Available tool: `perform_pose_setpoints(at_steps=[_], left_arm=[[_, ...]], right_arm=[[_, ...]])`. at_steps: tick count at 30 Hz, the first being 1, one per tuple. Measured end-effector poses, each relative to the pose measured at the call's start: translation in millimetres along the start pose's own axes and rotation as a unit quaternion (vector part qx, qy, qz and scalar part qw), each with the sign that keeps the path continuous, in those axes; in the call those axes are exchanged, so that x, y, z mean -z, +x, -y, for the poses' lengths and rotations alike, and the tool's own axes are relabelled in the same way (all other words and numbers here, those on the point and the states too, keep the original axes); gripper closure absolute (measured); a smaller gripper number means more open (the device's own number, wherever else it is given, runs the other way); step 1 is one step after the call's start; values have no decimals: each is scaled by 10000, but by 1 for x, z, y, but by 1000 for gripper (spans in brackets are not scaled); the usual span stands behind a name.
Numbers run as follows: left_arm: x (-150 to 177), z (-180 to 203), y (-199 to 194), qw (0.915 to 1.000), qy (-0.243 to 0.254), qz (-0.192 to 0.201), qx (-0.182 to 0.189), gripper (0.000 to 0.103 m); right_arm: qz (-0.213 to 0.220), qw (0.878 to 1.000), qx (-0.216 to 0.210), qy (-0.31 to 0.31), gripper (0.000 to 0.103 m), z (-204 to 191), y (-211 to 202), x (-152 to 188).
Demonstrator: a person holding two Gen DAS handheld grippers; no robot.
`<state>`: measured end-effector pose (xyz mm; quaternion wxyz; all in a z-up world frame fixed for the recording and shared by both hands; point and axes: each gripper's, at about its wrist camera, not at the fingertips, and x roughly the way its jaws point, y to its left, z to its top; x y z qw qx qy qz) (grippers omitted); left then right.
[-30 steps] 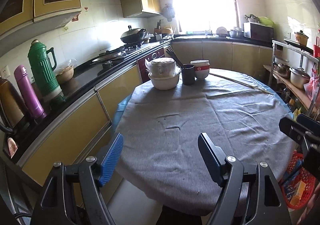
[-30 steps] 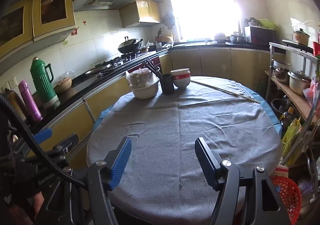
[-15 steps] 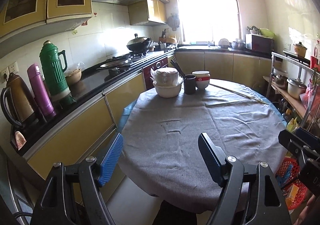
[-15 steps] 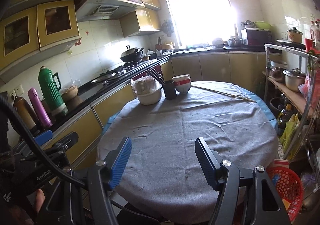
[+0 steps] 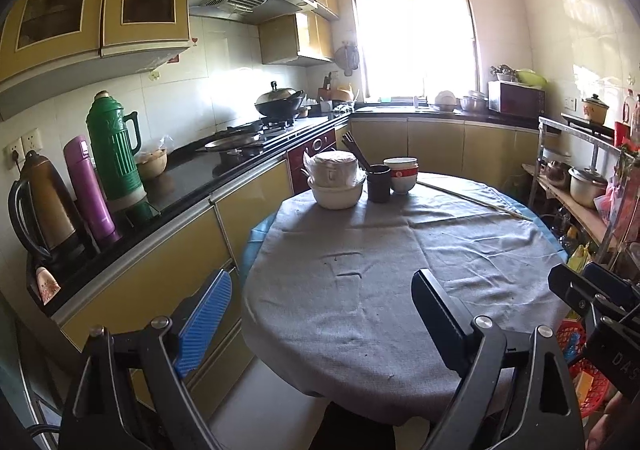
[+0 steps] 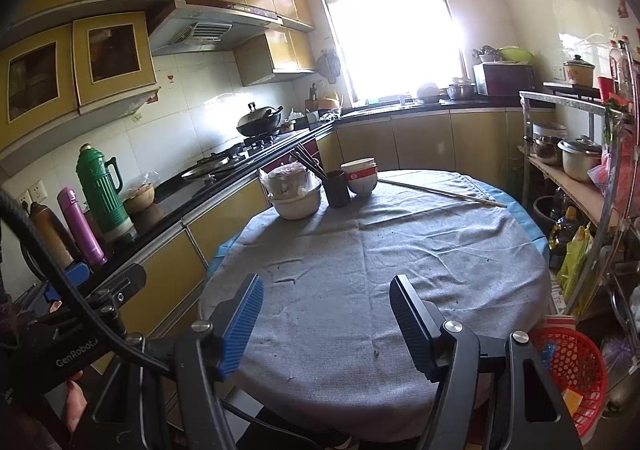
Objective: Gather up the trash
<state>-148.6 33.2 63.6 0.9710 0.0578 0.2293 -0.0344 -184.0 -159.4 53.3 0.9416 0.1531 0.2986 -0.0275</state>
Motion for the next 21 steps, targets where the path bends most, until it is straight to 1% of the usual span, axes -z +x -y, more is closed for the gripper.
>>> perform_pose_setpoints(at_steps=[8,16,21], left_arm=[[-2,-5,-1,9999,-88,-59,76,11],[-5,-9,-5,9999,-127,34,42,11],[-5,-11,-4,9998,-185,0,39,11]], right_arm=[[-21,9999,31,125,34,4,-4,3],[-32,9999,56,129,34,5,-10,8],[-29,9999,53,144,34,5,-12,10]])
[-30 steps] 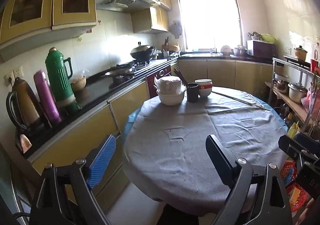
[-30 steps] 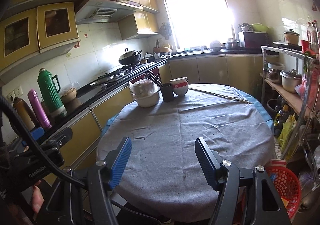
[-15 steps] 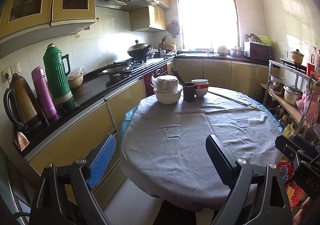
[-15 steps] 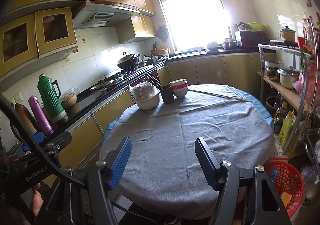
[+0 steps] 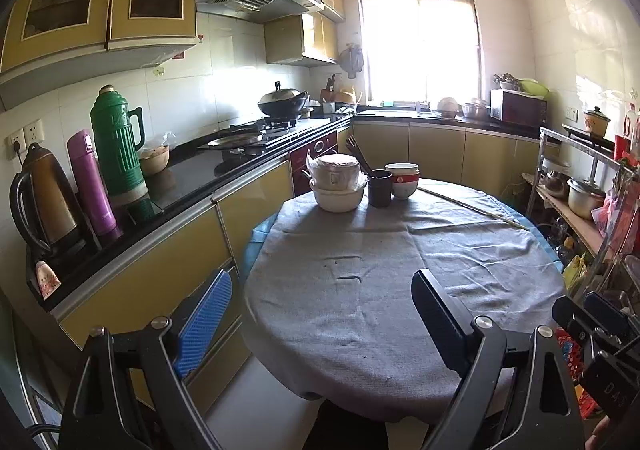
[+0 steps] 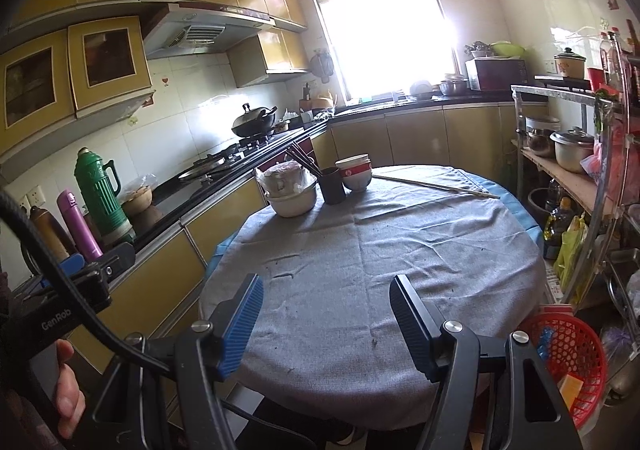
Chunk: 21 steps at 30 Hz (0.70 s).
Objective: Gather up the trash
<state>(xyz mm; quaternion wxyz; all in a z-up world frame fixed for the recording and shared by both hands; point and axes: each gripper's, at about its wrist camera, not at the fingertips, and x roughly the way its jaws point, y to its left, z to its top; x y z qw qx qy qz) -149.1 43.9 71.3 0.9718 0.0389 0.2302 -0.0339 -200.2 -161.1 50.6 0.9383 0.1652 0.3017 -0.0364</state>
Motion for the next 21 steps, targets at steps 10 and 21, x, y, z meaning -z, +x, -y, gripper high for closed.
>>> perform_pose_setpoints(at_steps=[10,21], left_arm=[[0,-3,0,10000,-84,-3,-12,11],[1,-3,0,9999,-106,-51,84,11]], right_arm=[[39,10000,-18,-75,34,-6,-5,2],[48,10000,-25,-65,34,-6,-5,2]])
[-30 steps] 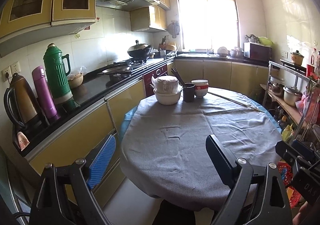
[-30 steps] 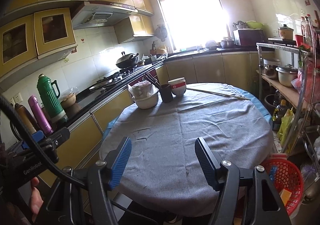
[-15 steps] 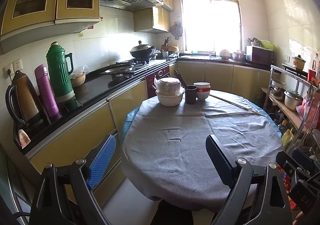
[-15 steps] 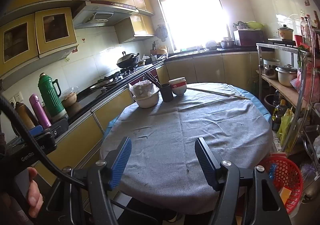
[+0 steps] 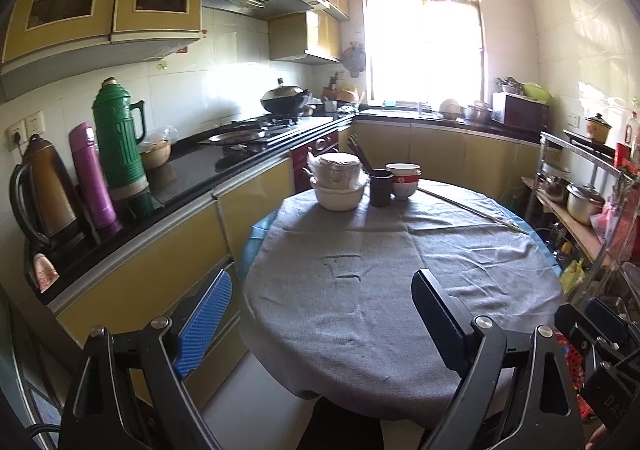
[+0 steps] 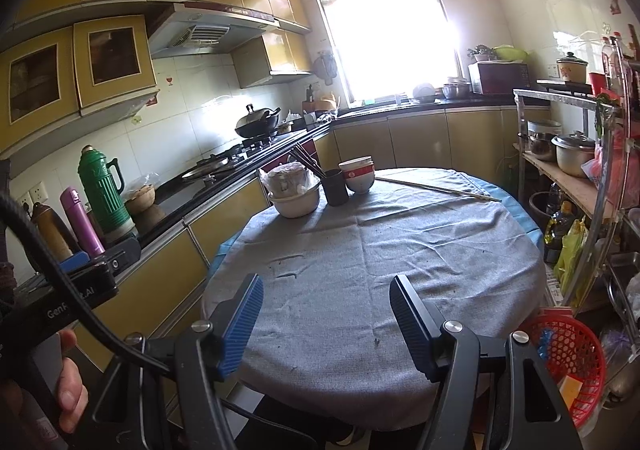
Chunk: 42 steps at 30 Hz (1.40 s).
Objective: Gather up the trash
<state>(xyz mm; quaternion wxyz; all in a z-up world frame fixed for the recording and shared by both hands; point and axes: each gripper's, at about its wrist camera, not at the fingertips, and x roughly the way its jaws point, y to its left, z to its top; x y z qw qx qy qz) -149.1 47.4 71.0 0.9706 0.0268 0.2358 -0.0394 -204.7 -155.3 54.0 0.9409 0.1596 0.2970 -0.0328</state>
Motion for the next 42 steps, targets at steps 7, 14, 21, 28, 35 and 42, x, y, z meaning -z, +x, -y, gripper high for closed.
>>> perform_pose_setpoints(at_steps=[7,14,21,28,35,42], left_arm=[[0,0,-3,10000,-2,19,54,11],[-1,0,-5,10000,-11,39,42,11],[-1,0,-6,10000,-24,59,30,11],[-1,0,-8,10000,-22,87,2,11],[-1,0,-8,10000,-20,89,-7,11],[-3,0,-8,10000,9,59,40,11]], right_arm=[[17,10000,0,-29,34,-1,-1,1],[23,10000,12,-12,34,-1,-3,1],[21,10000,15,-3,34,-1,-4,0],[21,10000,18,2,34,0,-4,0],[16,10000,10,4,34,0,-4,0],[3,10000,1,14,34,-1,-4,0]])
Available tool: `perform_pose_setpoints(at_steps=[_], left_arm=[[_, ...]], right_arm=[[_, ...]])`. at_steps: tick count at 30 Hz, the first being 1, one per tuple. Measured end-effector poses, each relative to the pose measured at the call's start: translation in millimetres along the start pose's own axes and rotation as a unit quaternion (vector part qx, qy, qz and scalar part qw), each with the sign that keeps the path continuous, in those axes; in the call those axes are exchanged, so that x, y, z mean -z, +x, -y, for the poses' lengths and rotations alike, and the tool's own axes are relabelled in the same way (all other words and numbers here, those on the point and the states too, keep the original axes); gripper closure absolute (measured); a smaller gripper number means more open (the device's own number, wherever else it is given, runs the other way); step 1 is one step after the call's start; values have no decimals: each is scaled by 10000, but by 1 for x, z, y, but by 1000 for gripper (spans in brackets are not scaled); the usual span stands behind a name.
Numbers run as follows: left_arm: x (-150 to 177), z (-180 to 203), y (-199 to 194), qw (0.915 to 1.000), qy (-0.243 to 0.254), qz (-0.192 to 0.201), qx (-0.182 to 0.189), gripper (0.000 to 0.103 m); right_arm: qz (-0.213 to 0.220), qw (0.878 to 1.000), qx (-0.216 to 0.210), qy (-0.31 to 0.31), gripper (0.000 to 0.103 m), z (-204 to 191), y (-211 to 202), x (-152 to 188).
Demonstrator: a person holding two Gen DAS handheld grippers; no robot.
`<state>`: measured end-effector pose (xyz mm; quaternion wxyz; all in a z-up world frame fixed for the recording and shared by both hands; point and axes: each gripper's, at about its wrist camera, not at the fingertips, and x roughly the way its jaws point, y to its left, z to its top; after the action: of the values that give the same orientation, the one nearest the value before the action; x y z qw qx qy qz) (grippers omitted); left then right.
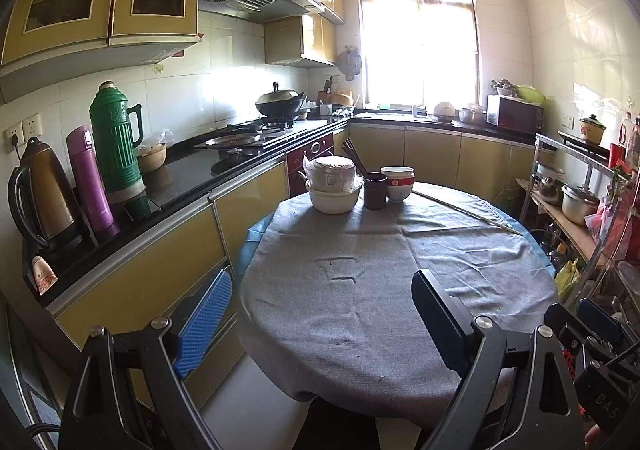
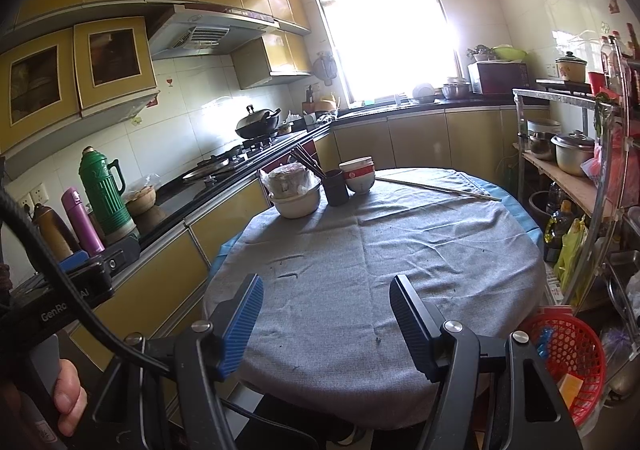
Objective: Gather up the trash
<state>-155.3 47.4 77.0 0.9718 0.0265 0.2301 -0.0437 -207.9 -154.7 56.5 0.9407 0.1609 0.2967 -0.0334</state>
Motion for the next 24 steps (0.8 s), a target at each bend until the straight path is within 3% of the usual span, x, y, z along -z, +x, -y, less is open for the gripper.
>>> perform_pose_setpoints(at_steps=[24], left_arm=[[-3,-1,-3,10000,24,55,11,11]], right_arm=[[10,10000,-12,-48,34,-2,0,1]])
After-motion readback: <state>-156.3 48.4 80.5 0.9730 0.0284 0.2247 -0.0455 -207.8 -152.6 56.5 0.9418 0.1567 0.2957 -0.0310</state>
